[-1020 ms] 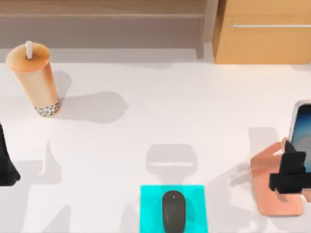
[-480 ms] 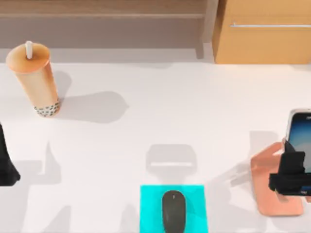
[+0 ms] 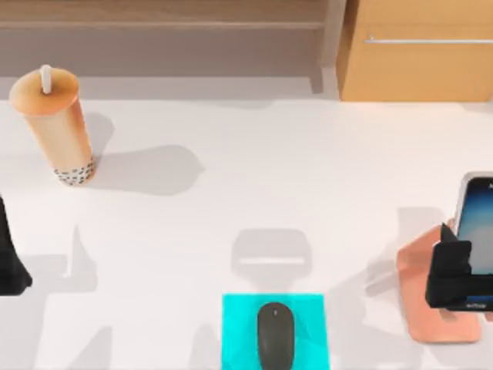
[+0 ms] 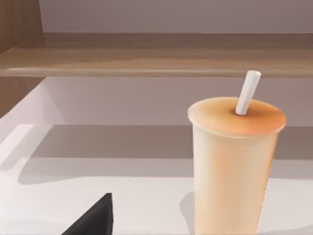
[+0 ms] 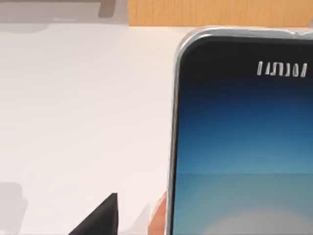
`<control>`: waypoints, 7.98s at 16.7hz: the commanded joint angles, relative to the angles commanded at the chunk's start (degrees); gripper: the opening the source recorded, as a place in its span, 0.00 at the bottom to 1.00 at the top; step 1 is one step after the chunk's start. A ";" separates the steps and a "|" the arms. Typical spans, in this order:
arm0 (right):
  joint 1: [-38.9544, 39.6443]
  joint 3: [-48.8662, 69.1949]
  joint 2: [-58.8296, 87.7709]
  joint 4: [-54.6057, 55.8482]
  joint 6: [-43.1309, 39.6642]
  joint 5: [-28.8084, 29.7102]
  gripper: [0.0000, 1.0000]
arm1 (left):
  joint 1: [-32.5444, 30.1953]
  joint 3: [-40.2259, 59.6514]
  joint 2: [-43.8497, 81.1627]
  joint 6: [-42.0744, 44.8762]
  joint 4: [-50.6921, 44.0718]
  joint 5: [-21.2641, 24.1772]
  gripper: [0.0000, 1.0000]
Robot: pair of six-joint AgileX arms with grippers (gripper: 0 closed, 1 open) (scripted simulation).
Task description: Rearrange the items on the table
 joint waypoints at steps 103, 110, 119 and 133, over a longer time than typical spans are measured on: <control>-50.95 -22.57 -41.02 18.61 -28.22 -42.74 1.00 | -7.09 23.87 112.02 -0.34 82.45 -4.34 1.00; -50.95 -22.57 -41.02 18.61 -28.22 -42.74 1.00 | -6.68 28.80 114.67 -0.32 80.28 -3.88 1.00; -50.95 -22.57 -41.02 18.61 -28.22 -42.74 1.00 | -6.68 28.80 114.67 -0.32 80.28 -3.88 0.32; -50.95 -22.57 -41.02 18.61 -28.22 -42.74 1.00 | -6.74 28.74 114.50 -0.22 80.12 -3.91 0.00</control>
